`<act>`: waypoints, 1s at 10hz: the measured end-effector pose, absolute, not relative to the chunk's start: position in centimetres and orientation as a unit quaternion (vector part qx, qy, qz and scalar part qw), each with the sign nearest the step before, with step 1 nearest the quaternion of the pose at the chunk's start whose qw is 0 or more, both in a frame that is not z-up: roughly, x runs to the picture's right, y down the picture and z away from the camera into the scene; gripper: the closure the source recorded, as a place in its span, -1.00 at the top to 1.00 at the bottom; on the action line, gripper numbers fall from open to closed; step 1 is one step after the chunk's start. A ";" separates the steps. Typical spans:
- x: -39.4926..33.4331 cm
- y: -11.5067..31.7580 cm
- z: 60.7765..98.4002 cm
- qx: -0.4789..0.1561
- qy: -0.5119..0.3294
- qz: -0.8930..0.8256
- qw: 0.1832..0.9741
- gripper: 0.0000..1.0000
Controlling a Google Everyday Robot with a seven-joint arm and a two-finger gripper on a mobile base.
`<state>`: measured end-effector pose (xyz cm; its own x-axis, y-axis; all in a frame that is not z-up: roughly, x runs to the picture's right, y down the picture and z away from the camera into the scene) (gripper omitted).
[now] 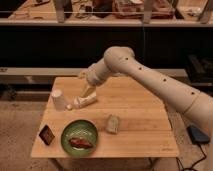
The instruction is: Place the ceramic cup over the eraser
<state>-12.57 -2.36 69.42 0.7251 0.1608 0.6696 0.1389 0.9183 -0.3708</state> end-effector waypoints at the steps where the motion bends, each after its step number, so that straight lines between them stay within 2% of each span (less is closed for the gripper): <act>1: -14.4 -2.5 70.3 -0.203 -0.381 0.009 0.902 0.30; 8: -15.9 -2.4 71.0 -0.203 -0.389 0.005 0.899 0.30; 10: -17.7 -3.0 72.7 -0.205 -0.392 0.014 0.897 0.30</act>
